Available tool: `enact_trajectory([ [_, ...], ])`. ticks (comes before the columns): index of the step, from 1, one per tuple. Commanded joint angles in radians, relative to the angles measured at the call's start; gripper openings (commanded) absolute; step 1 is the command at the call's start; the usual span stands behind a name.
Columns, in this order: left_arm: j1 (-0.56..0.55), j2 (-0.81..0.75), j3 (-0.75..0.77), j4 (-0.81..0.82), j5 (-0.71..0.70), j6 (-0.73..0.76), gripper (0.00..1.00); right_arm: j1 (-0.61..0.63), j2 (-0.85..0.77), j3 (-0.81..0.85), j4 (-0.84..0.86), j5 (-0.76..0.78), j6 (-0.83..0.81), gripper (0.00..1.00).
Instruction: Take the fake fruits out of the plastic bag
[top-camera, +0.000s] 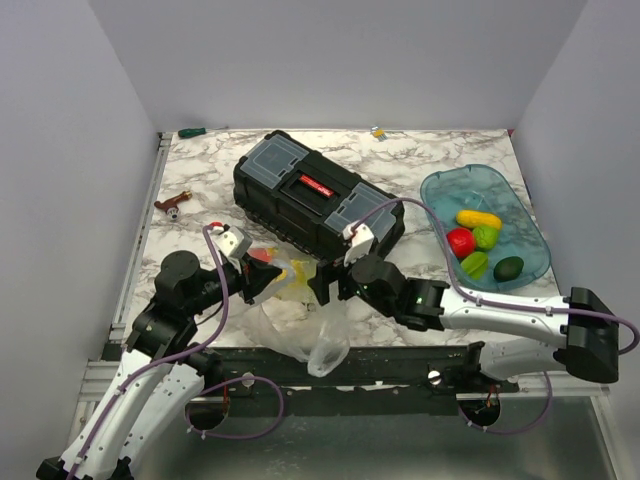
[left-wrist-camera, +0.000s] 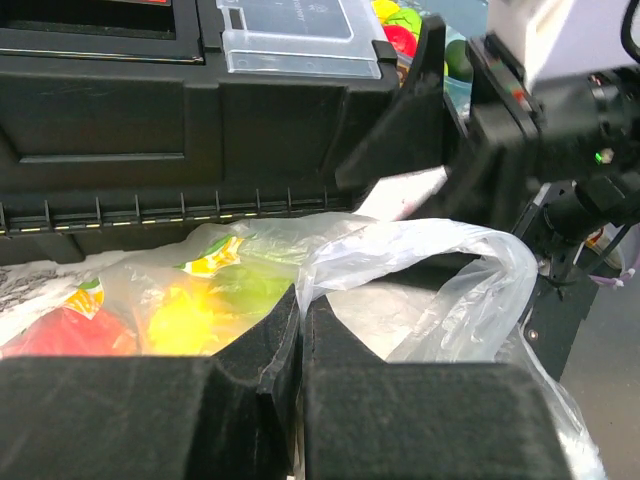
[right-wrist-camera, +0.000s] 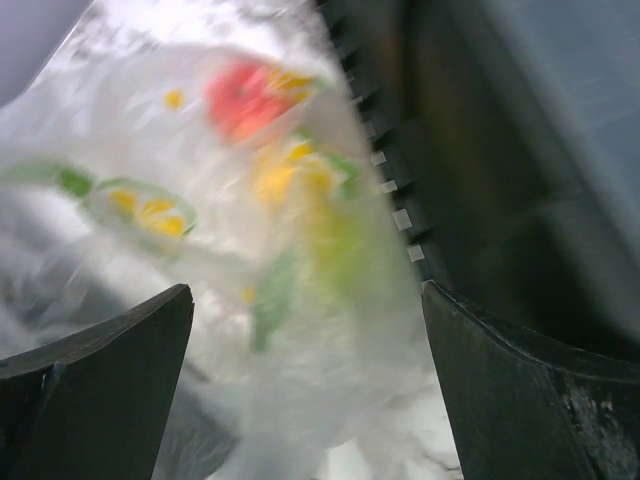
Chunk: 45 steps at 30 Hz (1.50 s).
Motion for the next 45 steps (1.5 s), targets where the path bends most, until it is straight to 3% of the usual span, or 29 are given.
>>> enact_trajectory([
  [1,0.007,-0.005,0.015,0.002,-0.008,0.003,0.0,-0.083,-0.036,-0.006,-0.019,0.206,0.048,0.99],
  [8,0.007,0.001,0.015,0.004,0.001,0.002,0.0,-0.322,-0.038,-0.018,0.008,0.155,0.009,1.0],
  [11,0.007,0.001,0.014,0.003,0.001,0.003,0.0,-0.408,-0.017,0.027,-0.069,0.161,-0.001,1.0],
  [13,0.007,-0.001,0.016,0.001,-0.002,0.003,0.0,-0.408,-0.02,0.072,-0.138,0.101,-0.035,1.0],
  [17,0.007,0.001,0.017,0.003,-0.001,0.002,0.0,-0.388,-0.116,0.062,-0.143,-0.18,-0.085,0.97],
  [22,0.007,0.007,0.016,0.004,0.001,0.001,0.0,-0.23,-0.243,0.0,-0.062,-0.438,-0.074,0.96],
  [26,0.007,0.015,0.018,0.004,0.004,0.002,0.0,-0.147,-0.188,-0.036,0.048,-0.551,0.009,0.88],
  [30,0.009,0.018,0.017,0.003,0.001,0.002,0.0,-0.01,-0.045,-0.015,0.081,-0.429,-0.008,0.83],
  [33,0.009,0.016,0.019,0.003,-0.001,0.002,0.0,0.034,0.097,0.044,0.035,-0.296,-0.018,0.69],
  [35,0.01,0.016,0.018,0.003,0.0,0.002,0.0,0.066,0.191,0.087,0.005,-0.173,-0.038,0.67],
  [38,0.01,0.013,0.018,0.003,-0.001,0.003,0.0,0.088,0.306,0.134,-0.016,-0.038,-0.044,0.52],
  [40,0.01,0.011,0.017,0.001,-0.002,0.002,0.0,0.095,0.356,0.137,0.01,0.06,-0.037,0.48],
  [42,0.01,0.007,0.018,0.002,-0.003,0.003,0.0,0.1,0.385,0.152,0.007,0.098,-0.026,0.39],
  [45,0.01,0.004,0.017,0.003,-0.003,0.004,0.0,0.101,0.391,0.132,0.078,0.078,-0.009,0.38],
])
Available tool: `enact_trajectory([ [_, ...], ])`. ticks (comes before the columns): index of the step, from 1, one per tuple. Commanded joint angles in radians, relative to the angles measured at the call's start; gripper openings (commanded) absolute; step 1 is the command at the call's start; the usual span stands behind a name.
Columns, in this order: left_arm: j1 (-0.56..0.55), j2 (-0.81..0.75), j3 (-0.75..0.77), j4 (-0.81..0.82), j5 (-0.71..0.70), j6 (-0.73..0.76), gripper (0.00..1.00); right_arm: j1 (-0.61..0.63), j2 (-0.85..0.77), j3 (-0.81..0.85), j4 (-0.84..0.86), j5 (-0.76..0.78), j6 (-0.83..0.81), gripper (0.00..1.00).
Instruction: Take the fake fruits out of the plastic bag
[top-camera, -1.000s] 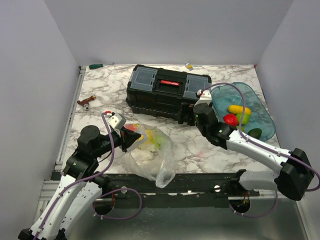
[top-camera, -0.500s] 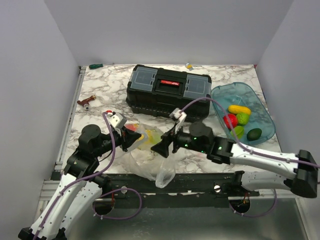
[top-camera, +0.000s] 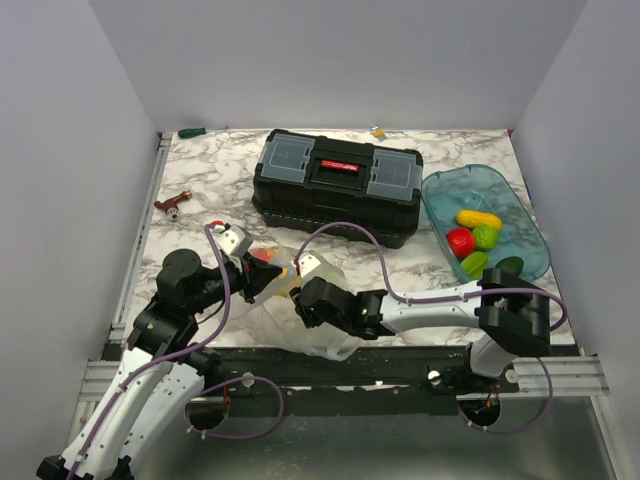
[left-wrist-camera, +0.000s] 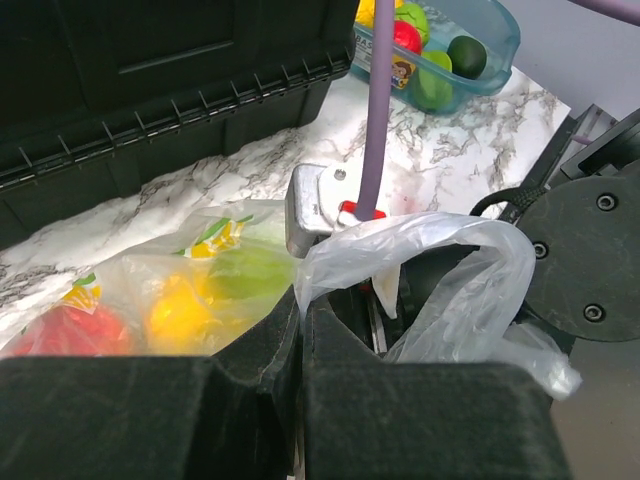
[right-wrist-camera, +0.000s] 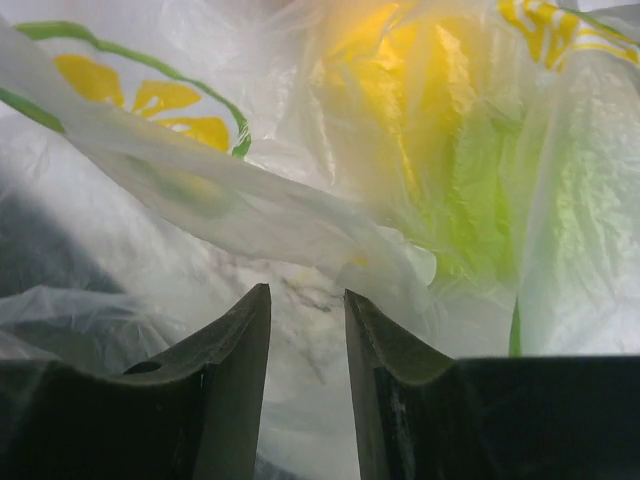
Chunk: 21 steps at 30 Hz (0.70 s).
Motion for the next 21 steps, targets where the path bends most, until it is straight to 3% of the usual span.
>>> enact_trajectory([
  [1,0.006,-0.011,0.016,0.003,-0.002,0.004,0.0,0.008,0.017,0.0,0.1,0.108,0.017,0.38],
  [6,0.006,-0.013,0.016,0.005,0.004,0.003,0.0,0.008,0.09,0.033,0.118,0.077,0.051,0.38],
  [12,0.006,-0.013,0.017,0.006,0.003,0.002,0.0,0.008,0.102,0.053,0.097,0.225,0.1,0.4],
  [21,0.007,-0.012,0.016,0.007,0.008,0.003,0.0,0.007,0.05,0.018,0.093,0.582,0.157,0.65],
])
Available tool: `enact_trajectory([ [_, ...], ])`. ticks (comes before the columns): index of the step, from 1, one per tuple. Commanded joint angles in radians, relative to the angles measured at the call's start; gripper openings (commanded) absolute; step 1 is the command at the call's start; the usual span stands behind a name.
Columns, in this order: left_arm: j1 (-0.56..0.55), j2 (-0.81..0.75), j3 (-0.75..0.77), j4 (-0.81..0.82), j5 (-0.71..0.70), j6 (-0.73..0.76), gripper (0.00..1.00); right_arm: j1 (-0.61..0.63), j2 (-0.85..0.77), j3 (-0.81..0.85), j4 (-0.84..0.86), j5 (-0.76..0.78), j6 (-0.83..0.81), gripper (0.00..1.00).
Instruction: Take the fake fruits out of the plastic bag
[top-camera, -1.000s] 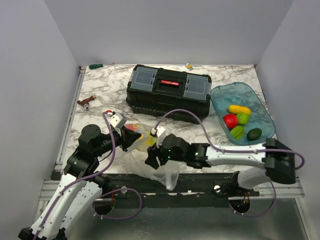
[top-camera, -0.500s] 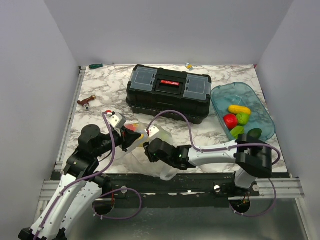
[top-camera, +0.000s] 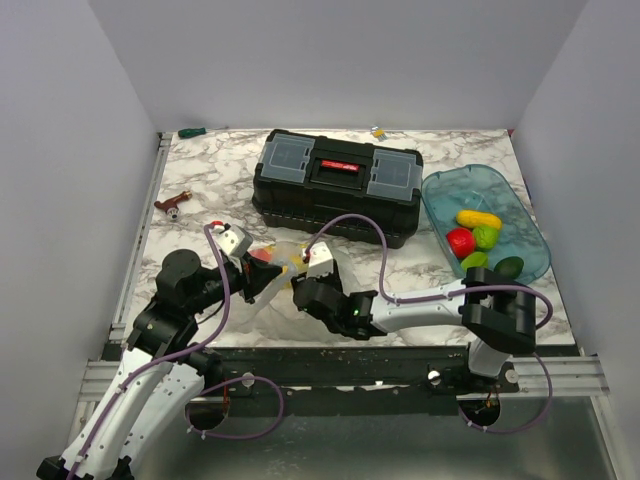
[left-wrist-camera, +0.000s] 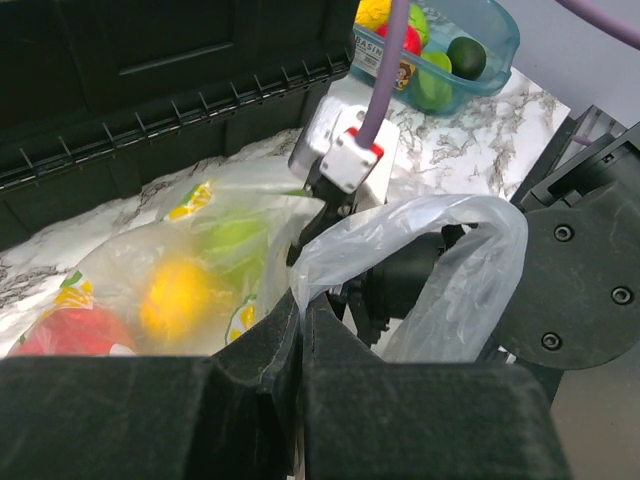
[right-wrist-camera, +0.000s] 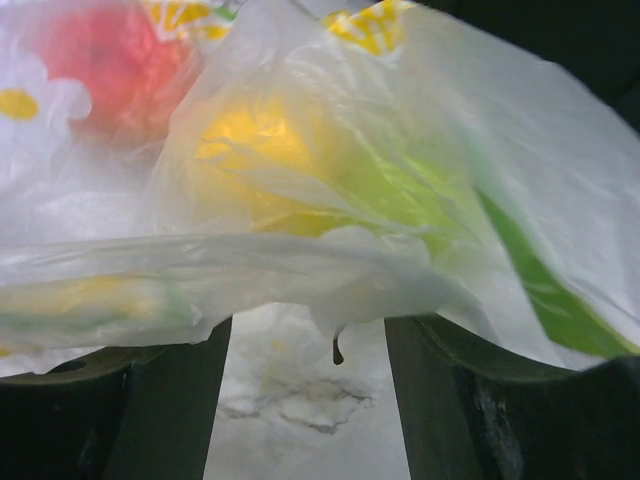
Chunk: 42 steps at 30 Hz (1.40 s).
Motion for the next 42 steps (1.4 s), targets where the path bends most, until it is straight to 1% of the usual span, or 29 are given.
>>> enact_trajectory([
  [1,0.007,-0.005,0.017,0.007,0.009,0.003,0.0,0.006,-0.032,-0.019,0.053,0.24,0.039,0.66],
  [7,0.006,-0.006,0.014,0.009,0.012,0.003,0.0,0.004,0.015,-0.049,0.266,0.309,-0.028,0.7],
  [10,0.006,-0.006,0.014,0.009,0.012,0.002,0.0,0.002,0.041,-0.04,0.328,0.355,-0.054,0.7],
  [15,0.006,-0.007,0.015,0.009,0.015,0.003,0.0,-0.039,0.122,-0.016,0.412,0.381,-0.084,0.76],
  [19,0.007,-0.007,0.014,0.009,0.017,0.003,0.0,-0.078,0.195,0.007,0.464,0.406,-0.11,0.85],
  [21,0.006,-0.008,0.015,0.009,0.016,0.003,0.0,-0.1,0.216,0.02,0.463,0.38,-0.113,0.88],
  [24,0.006,-0.006,0.014,0.009,0.018,0.003,0.0,-0.122,0.235,0.029,0.462,0.358,-0.141,1.0],
  [27,0.006,-0.006,0.013,0.009,0.018,0.003,0.0,-0.148,0.245,0.008,0.509,0.271,-0.207,1.0],
  [28,0.006,-0.006,0.014,0.01,0.019,0.002,0.0,-0.16,0.251,0.005,0.511,0.267,-0.21,1.0],
  [31,0.006,-0.004,0.014,0.012,0.022,0.003,0.0,-0.193,0.269,0.02,0.46,0.264,-0.156,1.0],
  [33,0.006,-0.001,0.014,0.012,0.022,0.003,0.0,-0.206,0.29,0.03,0.454,0.27,-0.139,0.98],
  [38,0.006,-0.006,0.022,0.0,0.018,0.006,0.0,-0.222,0.371,0.129,0.341,0.302,-0.089,0.96],
  [42,0.006,-0.03,0.013,0.01,0.006,0.006,0.0,-0.231,0.408,0.146,0.331,0.285,-0.075,0.92],
])
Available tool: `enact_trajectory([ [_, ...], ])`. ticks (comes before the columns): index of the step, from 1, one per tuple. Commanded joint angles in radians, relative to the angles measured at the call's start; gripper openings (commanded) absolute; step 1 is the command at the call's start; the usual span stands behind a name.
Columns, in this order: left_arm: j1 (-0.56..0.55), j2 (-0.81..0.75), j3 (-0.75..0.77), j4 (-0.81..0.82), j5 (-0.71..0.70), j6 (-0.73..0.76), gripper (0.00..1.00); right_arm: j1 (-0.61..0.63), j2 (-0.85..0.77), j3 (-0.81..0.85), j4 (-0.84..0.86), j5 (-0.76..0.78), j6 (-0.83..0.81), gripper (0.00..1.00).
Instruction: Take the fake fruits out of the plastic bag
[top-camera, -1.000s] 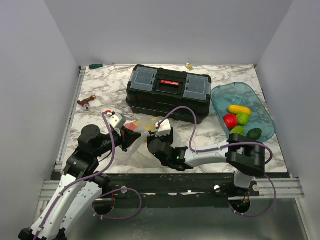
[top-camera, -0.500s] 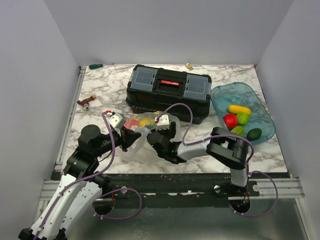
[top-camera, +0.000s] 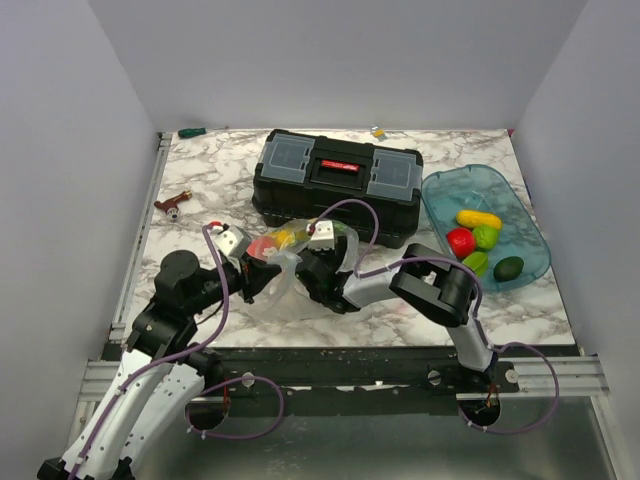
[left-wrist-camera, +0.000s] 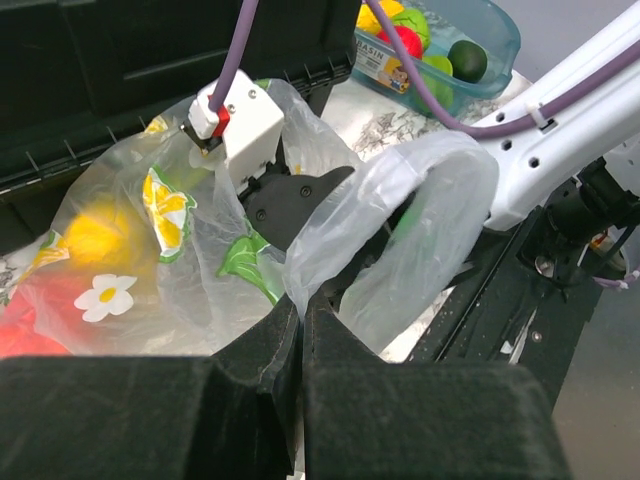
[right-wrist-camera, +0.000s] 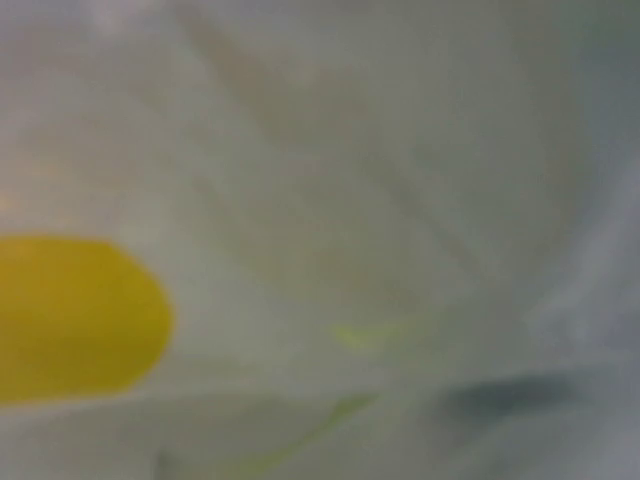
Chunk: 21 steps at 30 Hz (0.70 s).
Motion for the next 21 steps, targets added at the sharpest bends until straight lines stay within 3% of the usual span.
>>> enact_trajectory([
  [1,0.005,-0.024,0.013,0.011,0.003,0.006,0.0,-0.017,0.048,0.022,-0.058,0.016,0.044,0.89],
  [5,0.005,-0.016,0.015,0.007,0.004,0.005,0.0,-0.016,0.03,0.022,-0.077,-0.011,0.015,0.78],
  [9,0.004,-0.014,0.013,0.009,0.007,0.004,0.0,-0.016,-0.064,-0.032,-0.102,-0.094,0.014,0.76],
  [13,0.004,-0.002,0.015,0.009,0.008,0.003,0.0,-0.017,-0.157,-0.082,-0.137,-0.126,0.036,0.48],
  [16,0.005,0.008,0.015,0.006,0.012,0.003,0.0,-0.017,-0.225,-0.116,-0.149,-0.154,0.037,0.43],
  [21,0.005,0.015,0.017,0.007,0.016,0.003,0.0,-0.016,-0.34,-0.189,-0.094,-0.327,0.023,0.38],
])
